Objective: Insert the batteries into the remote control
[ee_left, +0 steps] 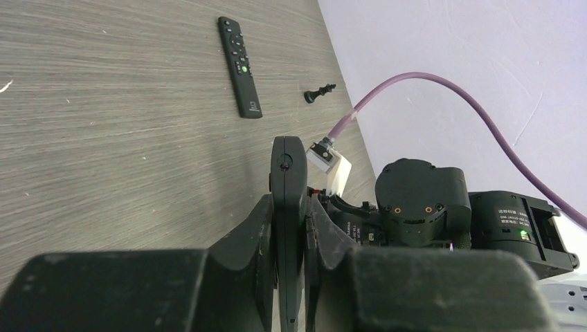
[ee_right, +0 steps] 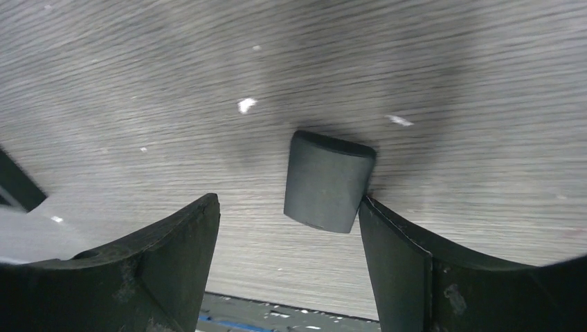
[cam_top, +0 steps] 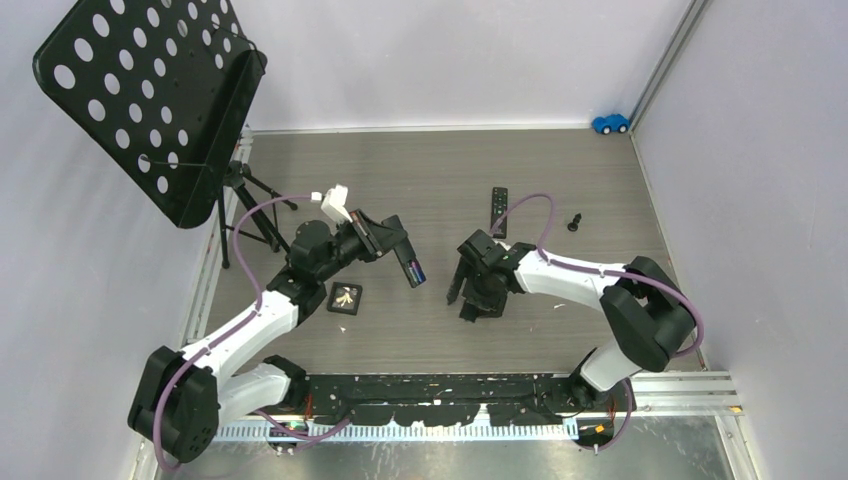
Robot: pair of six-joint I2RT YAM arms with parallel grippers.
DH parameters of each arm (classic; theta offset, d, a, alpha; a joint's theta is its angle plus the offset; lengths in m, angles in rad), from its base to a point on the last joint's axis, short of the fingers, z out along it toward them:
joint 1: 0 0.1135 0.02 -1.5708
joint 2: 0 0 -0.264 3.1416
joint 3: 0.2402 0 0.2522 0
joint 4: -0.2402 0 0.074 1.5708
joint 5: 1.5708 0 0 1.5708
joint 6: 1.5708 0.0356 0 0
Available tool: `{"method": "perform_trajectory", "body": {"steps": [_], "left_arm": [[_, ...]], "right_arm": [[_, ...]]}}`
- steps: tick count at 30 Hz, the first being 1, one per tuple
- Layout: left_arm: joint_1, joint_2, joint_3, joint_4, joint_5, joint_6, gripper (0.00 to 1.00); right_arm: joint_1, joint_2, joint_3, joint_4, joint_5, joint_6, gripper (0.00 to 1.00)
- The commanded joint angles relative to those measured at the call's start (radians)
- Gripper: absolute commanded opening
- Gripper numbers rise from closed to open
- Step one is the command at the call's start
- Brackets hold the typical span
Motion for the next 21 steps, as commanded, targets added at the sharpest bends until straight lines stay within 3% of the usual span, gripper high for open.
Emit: {"method": "perform_trajectory", "body": {"steps": [1,14,21], "left_arm": [[0.007,-0.027,0.017,0.023,-0.020,0.027,0.00],[0.026,-0.052,0.040,-0.038,-0.043,0.041,0.00],[0.033,-0.124,0.044,-0.135,-0.122,0.065,0.00]], "right_arm": [[0.003,0.046,-0.004,0.128,-0.117,0.084,0.78],[-0.020,0.218,0.167,0.296,-0.063,0.154,0.74],[-0.058,0.179,0.184,0.461,-0.093,0.086,0.72]]}}
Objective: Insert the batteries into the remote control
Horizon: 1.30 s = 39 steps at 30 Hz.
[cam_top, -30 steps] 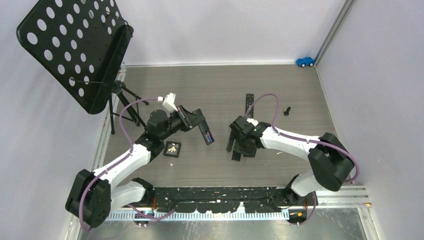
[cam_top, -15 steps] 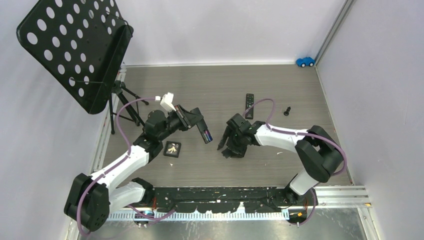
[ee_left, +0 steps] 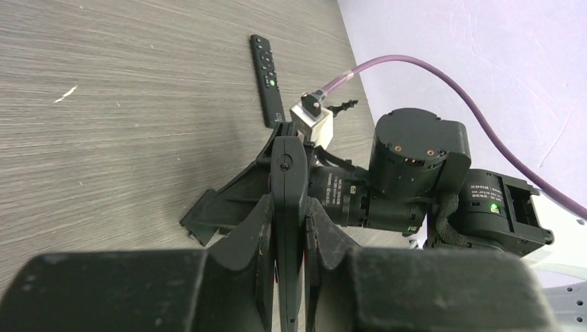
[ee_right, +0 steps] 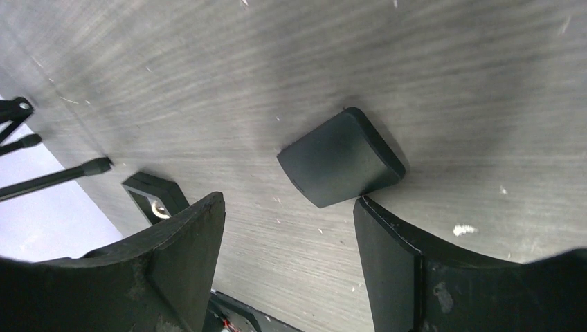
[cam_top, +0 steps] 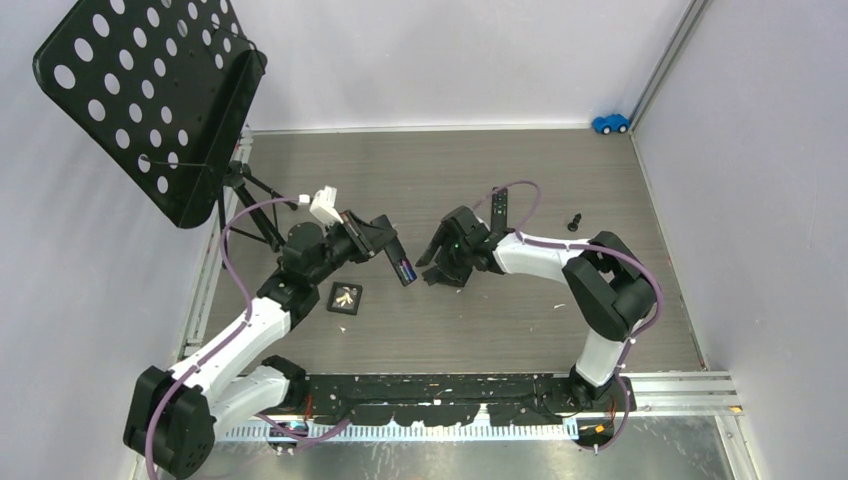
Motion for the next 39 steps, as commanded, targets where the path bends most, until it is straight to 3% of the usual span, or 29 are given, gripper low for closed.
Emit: {"method": "perform_trajectory", "body": {"steps": [1,6,10,13,16,18,27,39], "left_arm": [[0.011,-0.059,0.041,-0.041,-0.072,0.035,0.00],[0.013,-0.098,0.044,-0.098,-0.110,0.043,0.00],[0.014,-0.118,0.048,-0.160,-0.152,0.043,0.00],[0.016,-0.122,0.047,-0.175,-0.160,0.039,0.00],[0.017,-0.121,0.050,-0.178,-0.150,0.038,0.00],[0.017,-0.122,0.055,-0.182,-0.147,0.040,0.00],[0.017,-0.097,0.066,-0.173,-0.121,0.030,0.00],[0.017,-0.089,0.064,-0.158,-0.109,0.027,0.00]], "right_arm": [[-0.026,-0.058,0.021,0.166,-0.033,-0.072,0.70],[-0.045,-0.162,0.010,0.183,-0.122,-0.317,0.70],[-0.049,-0.162,0.097,-0.034,-0.020,-0.634,0.77],[-0.055,-0.067,0.218,-0.177,0.062,-0.761,0.64],[-0.056,0.052,0.347,-0.293,0.065,-0.816,0.35],[-0.056,0.112,0.398,-0.330,0.066,-0.835,0.28],[-0.056,0.296,0.537,-0.442,0.015,-0.842,0.23],[-0.050,0.273,0.464,-0.552,-0.072,-0.901,0.21]]}}
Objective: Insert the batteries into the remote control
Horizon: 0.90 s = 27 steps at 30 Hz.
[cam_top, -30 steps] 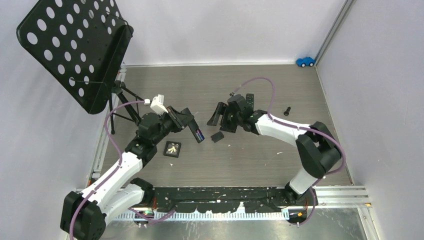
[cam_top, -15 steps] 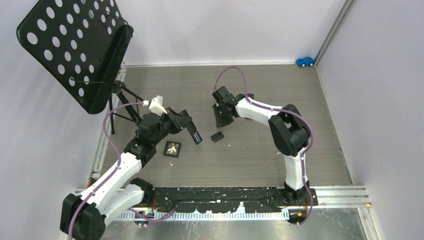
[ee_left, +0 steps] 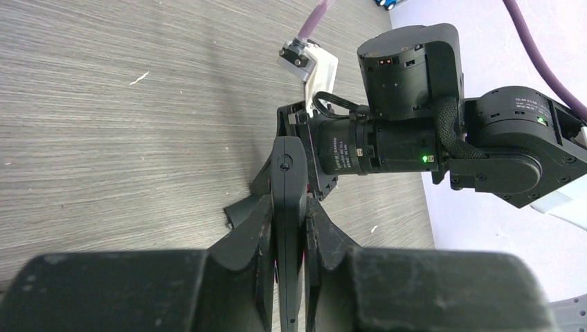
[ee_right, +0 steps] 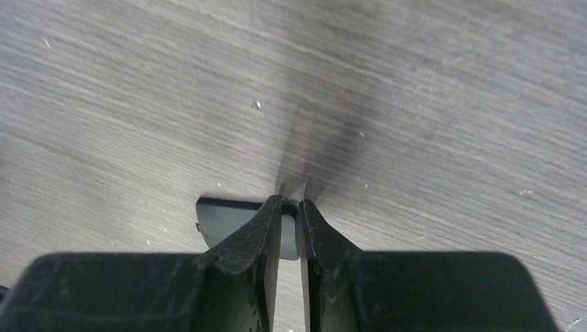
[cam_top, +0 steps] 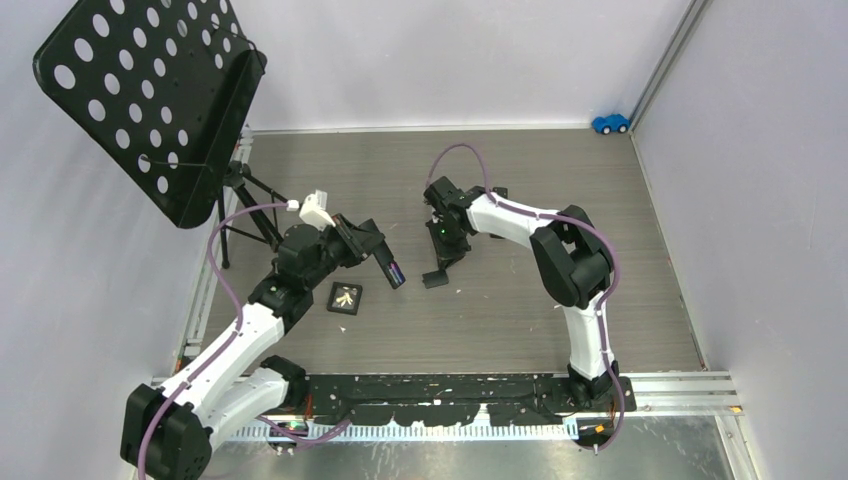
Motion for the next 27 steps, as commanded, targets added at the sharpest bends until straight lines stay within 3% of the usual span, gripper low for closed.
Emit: {"method": "perform_trajectory", "body": {"steps": [1,8,12,19,23,27], "left_arm": [[0.007,0.004,0.041,0.048,0.014,0.001,0.00],[0.007,0.016,0.040,0.062,0.026,-0.006,0.00],[0.007,0.010,0.042,0.061,0.032,-0.008,0.00],[0.008,-0.060,0.057,-0.056,-0.063,0.011,0.00],[0.008,-0.117,0.064,-0.157,-0.170,0.027,0.00],[0.008,-0.150,0.060,-0.186,-0.192,0.031,0.00]], "right_arm": [[0.008,-0.033,-0.037,-0.073,-0.062,-0.062,0.21],[0.036,-0.073,-0.083,-0.093,-0.158,-0.128,0.23],[0.076,-0.086,-0.086,-0.096,-0.177,-0.151,0.30],[0.168,-0.162,-0.122,-0.013,-0.003,-0.076,0.59],[0.236,-0.130,-0.084,-0.028,0.068,-0.062,0.64],[0.271,-0.060,-0.020,-0.094,0.173,-0.053,0.65]]}}
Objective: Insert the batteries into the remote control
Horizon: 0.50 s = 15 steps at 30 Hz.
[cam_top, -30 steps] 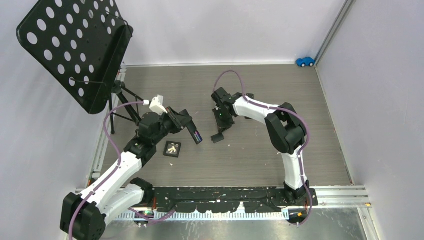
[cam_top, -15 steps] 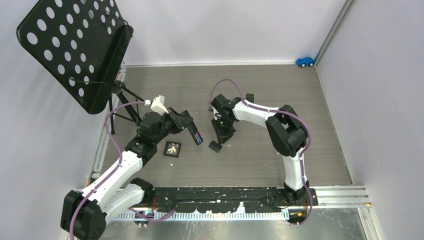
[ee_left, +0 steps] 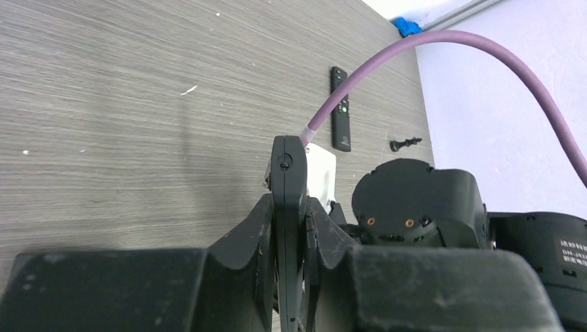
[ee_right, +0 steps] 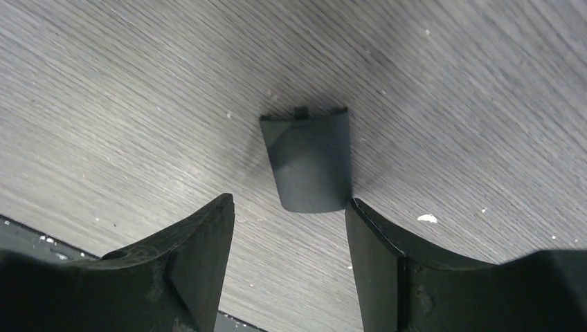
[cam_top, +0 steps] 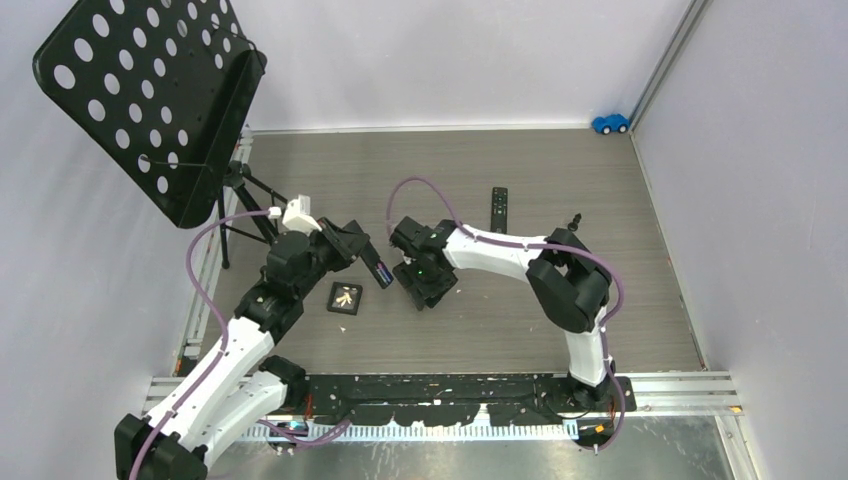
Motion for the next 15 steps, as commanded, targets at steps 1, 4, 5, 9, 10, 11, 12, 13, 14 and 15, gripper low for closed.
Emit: {"method": "perform_trajectory", "body": {"steps": [1,4,5,9,10,11,12,13,14,15], "left_arm": [[0.008,-0.040,0.043,-0.046,-0.075,0.025,0.00],[0.008,-0.048,0.043,-0.050,-0.074,0.023,0.00],[0.008,-0.050,0.043,-0.049,-0.073,0.023,0.00],[0.009,-0.053,0.046,-0.051,-0.072,0.024,0.00],[0.009,-0.053,0.049,-0.050,-0.071,0.025,0.00],[0.009,-0.053,0.050,-0.050,-0.070,0.027,0.00],[0.009,-0.052,0.053,-0.050,-0.069,0.029,0.00],[0.009,-0.052,0.057,-0.051,-0.069,0.030,0.00],[0.009,-0.050,0.059,-0.051,-0.068,0.032,0.00],[0.009,-0.049,0.061,-0.053,-0.068,0.032,0.00]], "right_arm": [[0.034,0.051,0.100,-0.056,0.143,0.022,0.65],[0.035,0.066,0.131,-0.081,0.159,0.022,0.66],[0.035,0.073,0.137,-0.086,0.159,0.020,0.66],[0.035,0.121,0.198,-0.144,0.158,0.019,0.65],[0.034,0.127,0.208,-0.153,0.158,0.021,0.65],[0.032,0.133,0.215,-0.160,0.154,0.026,0.65],[0.029,0.138,0.221,-0.165,0.149,0.036,0.66],[0.024,0.143,0.226,-0.172,0.142,0.042,0.66],[0.017,0.147,0.231,-0.179,0.129,0.049,0.66],[0.009,0.152,0.236,-0.187,0.112,0.053,0.66]]}}
